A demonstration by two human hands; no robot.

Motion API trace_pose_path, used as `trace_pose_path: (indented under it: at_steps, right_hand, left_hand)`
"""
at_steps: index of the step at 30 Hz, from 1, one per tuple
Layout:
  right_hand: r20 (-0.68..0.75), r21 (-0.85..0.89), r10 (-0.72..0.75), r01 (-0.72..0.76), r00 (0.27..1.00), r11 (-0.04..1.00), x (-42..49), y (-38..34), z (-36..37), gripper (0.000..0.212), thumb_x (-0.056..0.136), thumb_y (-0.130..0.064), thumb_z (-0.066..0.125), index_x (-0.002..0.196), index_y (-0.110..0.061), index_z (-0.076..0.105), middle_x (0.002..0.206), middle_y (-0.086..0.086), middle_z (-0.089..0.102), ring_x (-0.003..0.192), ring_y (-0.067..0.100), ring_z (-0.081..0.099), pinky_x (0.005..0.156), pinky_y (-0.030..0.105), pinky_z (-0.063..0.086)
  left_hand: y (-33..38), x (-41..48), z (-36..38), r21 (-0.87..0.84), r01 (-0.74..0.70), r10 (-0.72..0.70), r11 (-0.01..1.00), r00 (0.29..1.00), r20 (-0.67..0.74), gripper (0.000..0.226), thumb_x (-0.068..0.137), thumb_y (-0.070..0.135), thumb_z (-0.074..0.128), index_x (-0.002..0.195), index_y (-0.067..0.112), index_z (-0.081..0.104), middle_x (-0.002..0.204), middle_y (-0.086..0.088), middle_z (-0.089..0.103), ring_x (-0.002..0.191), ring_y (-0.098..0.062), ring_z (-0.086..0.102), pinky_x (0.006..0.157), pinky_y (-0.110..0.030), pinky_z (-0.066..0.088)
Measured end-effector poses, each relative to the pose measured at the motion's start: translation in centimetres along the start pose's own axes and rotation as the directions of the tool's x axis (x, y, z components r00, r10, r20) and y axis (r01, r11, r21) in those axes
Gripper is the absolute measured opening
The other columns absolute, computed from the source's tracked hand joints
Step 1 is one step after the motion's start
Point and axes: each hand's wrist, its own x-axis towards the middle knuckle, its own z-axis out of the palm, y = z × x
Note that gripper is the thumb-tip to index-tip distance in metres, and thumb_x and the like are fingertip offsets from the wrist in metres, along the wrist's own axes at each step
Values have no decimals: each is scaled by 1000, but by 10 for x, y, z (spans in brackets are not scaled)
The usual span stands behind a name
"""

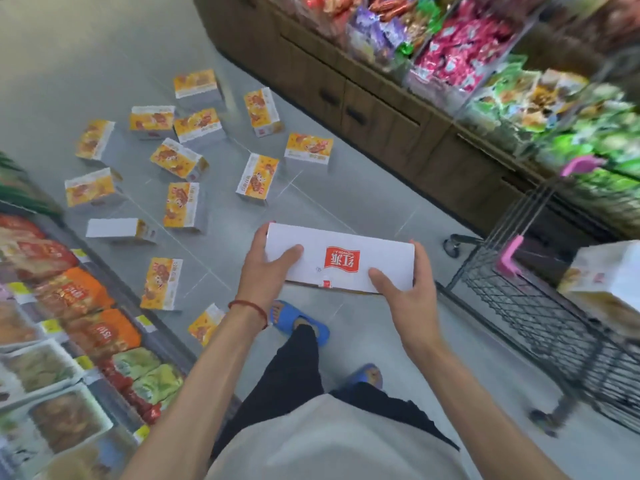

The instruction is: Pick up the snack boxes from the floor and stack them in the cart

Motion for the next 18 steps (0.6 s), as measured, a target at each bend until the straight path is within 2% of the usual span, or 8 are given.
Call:
trace_pose_path:
  at_steps: [2, 5, 8, 10, 11, 13, 15, 18]
  right_hand:
    - [-63, 43, -9, 12, 998, 999, -18, 1, -40, 71, 89, -23, 81, 147, -31, 41, 136, -12, 60, 123, 7, 59, 102, 30, 56]
    - [-169, 64, -40, 51, 985, 997, -42, 2, -96, 74, 90, -18, 80, 151, -27, 40, 137, -13, 58, 121, -1, 58, 98, 16, 52]
    - [-272, 80, -60, 85, 961, 993, -59, 9, -147, 70, 90, -15, 79, 150, -21, 43, 134, -8, 61, 113, -4, 61, 98, 17, 53]
    - [-346, 100, -45, 84, 937, 991, -67, 13, -177, 72, 91, -14, 78, 152, -21, 41, 132, -13, 60, 107, -17, 58, 93, 9, 51]
    - [-382, 115, -35, 85, 923, 990, -71, 14, -191, 74, 91, -15, 78, 154, -22, 39, 131, -16, 58, 104, -22, 55, 89, 4, 49]
    - [-444, 141, -10, 81, 896, 987, -75, 17, -219, 73, 91, -15, 78, 152, -22, 40, 128, -18, 58, 100, -26, 54, 85, 2, 48]
    - [-508, 165, 15, 80, 861, 983, -75, 19, -245, 68, 90, -14, 79, 148, -22, 45, 125, -20, 60, 101, -23, 57, 87, 5, 50]
    - [-589, 211, 61, 81, 806, 974, -67, 21, -285, 66, 88, -13, 81, 146, -20, 50, 131, -8, 65, 116, -1, 63, 101, 31, 57]
  left_hand:
    - [6, -24, 33, 24, -29, 28, 999, 998, 59, 51, 94, 25, 69, 139, 32, 48, 129, 0, 65, 109, -21, 64, 71, -21, 49]
    - [11, -54, 83, 38, -76, 70, 996, 989, 134, 49, 93, 23, 70, 137, 29, 49, 129, 0, 65, 108, -21, 65, 74, -23, 51]
    - [17, -80, 135, 63, -116, 100, 991, 970, 221, 52, 94, 24, 68, 141, 29, 47, 132, 0, 63, 107, -18, 63, 82, -29, 56]
    - [21, -93, 168, 92, -153, 122, 984, 952, 282, 55, 95, 25, 68, 145, 30, 44, 132, 2, 61, 112, -20, 62, 73, -25, 54]
    - [22, -98, 184, 108, -175, 134, 979, 941, 311, 56, 95, 27, 68, 145, 30, 43, 133, 2, 61, 114, -20, 62, 74, -26, 53]
    - [27, -105, 215, 144, -208, 142, 968, 919, 368, 57, 93, 33, 70, 144, 33, 45, 133, 4, 62, 116, -20, 62, 86, -34, 55]
    - [34, -110, 246, 176, -253, 159, 951, 892, 424, 56, 91, 35, 72, 141, 35, 48, 129, 6, 64, 113, -18, 64, 91, -37, 55]
    - [50, -117, 296, 195, -338, 198, 921, 835, 513, 52, 93, 32, 71, 140, 29, 50, 126, 5, 66, 109, -15, 65, 92, -40, 56]
